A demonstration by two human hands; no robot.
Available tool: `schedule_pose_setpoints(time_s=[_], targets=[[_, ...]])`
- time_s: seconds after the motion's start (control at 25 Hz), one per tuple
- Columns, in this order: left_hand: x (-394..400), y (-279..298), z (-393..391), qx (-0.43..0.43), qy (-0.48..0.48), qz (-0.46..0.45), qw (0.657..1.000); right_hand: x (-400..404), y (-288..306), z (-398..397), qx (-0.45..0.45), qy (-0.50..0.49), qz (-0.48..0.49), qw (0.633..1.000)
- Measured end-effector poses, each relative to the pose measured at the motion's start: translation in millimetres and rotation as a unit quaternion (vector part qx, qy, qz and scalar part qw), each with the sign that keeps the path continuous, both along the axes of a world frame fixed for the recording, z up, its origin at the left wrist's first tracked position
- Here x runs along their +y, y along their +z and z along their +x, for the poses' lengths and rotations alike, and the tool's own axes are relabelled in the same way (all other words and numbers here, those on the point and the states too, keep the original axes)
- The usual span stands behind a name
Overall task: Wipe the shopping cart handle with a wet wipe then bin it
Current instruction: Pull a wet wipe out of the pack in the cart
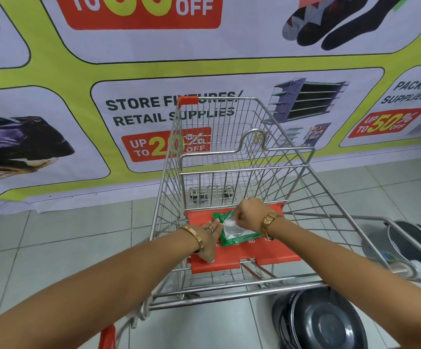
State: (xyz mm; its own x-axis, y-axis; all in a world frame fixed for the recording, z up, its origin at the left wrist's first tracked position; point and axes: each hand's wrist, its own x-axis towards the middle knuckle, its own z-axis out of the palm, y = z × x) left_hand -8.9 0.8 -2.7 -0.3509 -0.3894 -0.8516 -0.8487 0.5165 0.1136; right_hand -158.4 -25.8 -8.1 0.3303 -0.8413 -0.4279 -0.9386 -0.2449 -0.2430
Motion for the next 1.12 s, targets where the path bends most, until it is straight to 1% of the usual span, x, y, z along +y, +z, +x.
schedule_pose_setpoints(time_s=[0.2,0.32,0.4,0.52,0.6,0.72,0.88,1.12], targets=[[-2,0,0,0.007,0.014,-0.007,1.0,0,3,-2,-0.075,-0.099,0.041,0.992],[-2,0,1,0.015,0.022,-0.005,1.0,-1,6,-5,-0.135,-0.173,0.088,0.972],[-2,-1,2,0.026,0.036,-0.002,0.999,-1,7,-9,-0.164,-0.199,0.099,0.961],[-2,0,1,0.043,0.046,-0.003,0.998,0,8,-10,-0.148,-0.196,0.087,0.965],[-2,1,0,0.045,0.036,-0.002,0.998,0,10,-6,-0.142,-0.202,0.084,0.966],[-2,-1,0,0.017,-0.002,-0.009,1.0,2,15,-2,-0.153,-0.21,0.083,0.962],[-3,-6,1,0.006,-0.024,-0.036,0.999,2,22,-2,-0.143,-0.182,0.044,0.972],[-4,-9,1,-0.004,-0.037,-0.049,0.998,6,45,-15,-0.191,-0.204,-0.011,0.96]])
